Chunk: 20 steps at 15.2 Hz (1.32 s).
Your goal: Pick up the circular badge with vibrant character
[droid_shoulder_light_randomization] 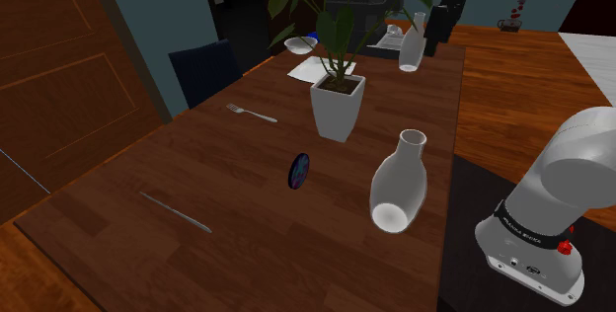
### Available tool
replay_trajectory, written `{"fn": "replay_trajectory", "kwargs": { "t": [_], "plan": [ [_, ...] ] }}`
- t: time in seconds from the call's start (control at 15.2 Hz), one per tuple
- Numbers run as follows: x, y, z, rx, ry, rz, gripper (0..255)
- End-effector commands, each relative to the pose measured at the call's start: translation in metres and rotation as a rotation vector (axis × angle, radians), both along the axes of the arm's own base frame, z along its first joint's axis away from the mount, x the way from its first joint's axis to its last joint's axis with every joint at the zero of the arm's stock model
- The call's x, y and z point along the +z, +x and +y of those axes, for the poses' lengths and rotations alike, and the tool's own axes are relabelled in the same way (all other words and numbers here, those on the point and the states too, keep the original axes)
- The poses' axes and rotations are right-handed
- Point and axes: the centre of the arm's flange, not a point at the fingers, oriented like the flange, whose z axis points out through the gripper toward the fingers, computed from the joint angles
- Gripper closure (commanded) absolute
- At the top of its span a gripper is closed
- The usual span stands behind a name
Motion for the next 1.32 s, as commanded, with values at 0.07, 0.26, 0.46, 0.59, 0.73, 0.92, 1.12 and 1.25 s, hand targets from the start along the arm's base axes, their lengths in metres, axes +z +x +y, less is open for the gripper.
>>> {"fn": "replay_trajectory", "kwargs": {
  "t": [0.07, 0.26, 0.46, 0.59, 0.73, 0.92, 1.12, 1.25],
  "plan": [
    [-0.006, -0.003, 0.011, -0.043, 0.001, 0.001, 0],
    [-0.024, -0.008, 0.047, -0.170, 0.005, 0.004, 0],
    [-0.041, -0.009, 0.082, -0.298, 0.009, 0.006, 0],
    [-0.053, -0.007, 0.106, -0.383, 0.011, 0.008, 0],
    [-0.065, -0.003, 0.129, -0.469, 0.014, 0.010, 0],
    [-0.082, 0.007, 0.164, -0.596, 0.018, 0.013, 0],
    [-0.099, 0.020, 0.196, -0.724, 0.021, 0.016, 0],
    [-0.111, 0.032, 0.217, -0.809, 0.024, 0.017, 0]
  ]
}}
